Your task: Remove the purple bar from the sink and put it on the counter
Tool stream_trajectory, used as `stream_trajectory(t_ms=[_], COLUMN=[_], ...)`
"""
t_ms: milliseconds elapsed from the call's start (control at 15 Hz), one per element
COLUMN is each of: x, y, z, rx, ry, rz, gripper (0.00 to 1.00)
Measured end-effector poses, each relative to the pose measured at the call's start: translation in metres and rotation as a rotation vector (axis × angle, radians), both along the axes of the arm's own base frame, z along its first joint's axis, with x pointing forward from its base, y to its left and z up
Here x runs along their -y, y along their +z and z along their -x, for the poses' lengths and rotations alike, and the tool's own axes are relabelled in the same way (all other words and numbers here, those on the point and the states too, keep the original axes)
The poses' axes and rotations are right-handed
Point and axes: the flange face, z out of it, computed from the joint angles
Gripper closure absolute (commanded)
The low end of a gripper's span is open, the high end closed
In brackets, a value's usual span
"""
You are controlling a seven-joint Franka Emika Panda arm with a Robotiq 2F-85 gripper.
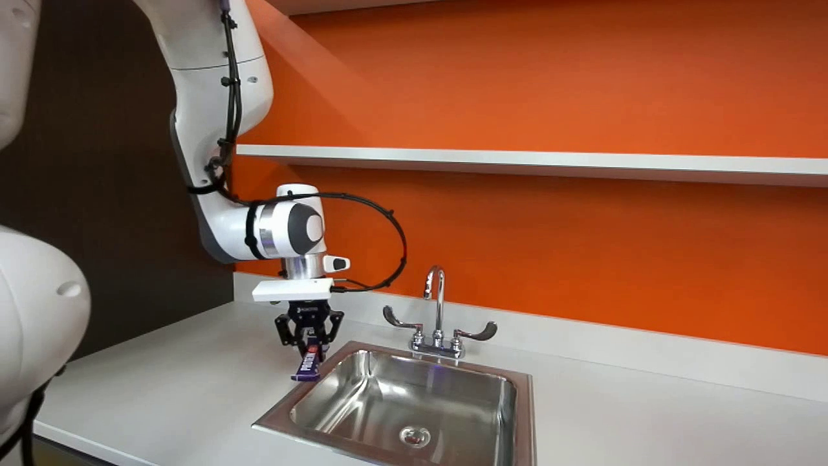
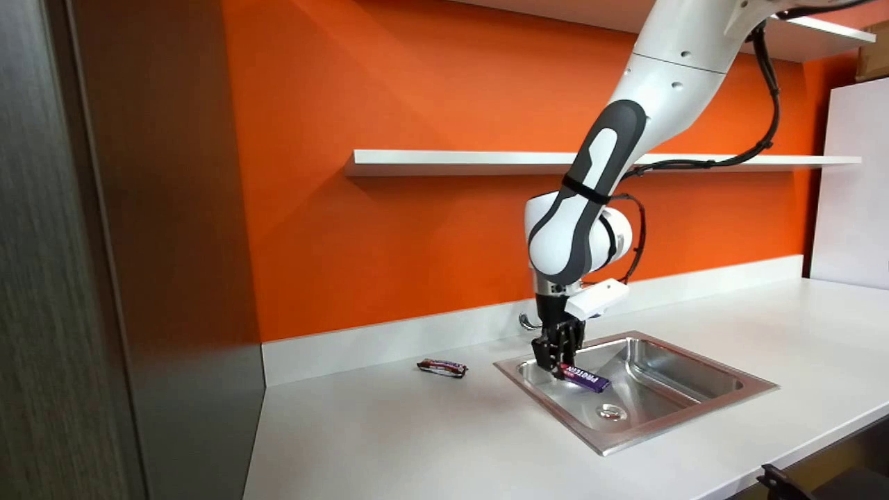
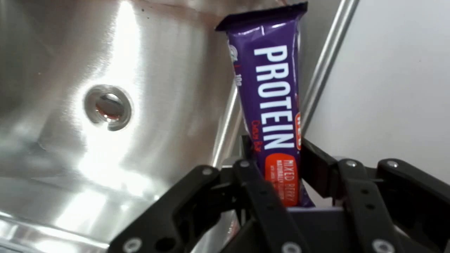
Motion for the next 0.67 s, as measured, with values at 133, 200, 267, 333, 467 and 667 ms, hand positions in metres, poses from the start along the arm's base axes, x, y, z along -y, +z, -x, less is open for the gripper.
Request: stream_trajectory(t_ms=[133, 200, 267, 333, 467, 667], x=[-0.031, -0.046, -0.059, -0.071, -0.09, -0.106], y=[-0.008, -0.015, -0.021, -0.029, -0.044, -0.062], z=[0.005, 0.008, 0.01, 0.012, 0.015, 0.013], rx=[-0.022, -0.036, -0.048, -0.061, -0.086, -0.114], ry=[0.057, 0.087, 0.112, 0.137, 0.178, 0.208], rz=[0.009, 0.013, 0.017, 0.021, 0.026, 0.033], gripper=[0.91, 0.91, 0.91, 0.91, 0.91, 0.41])
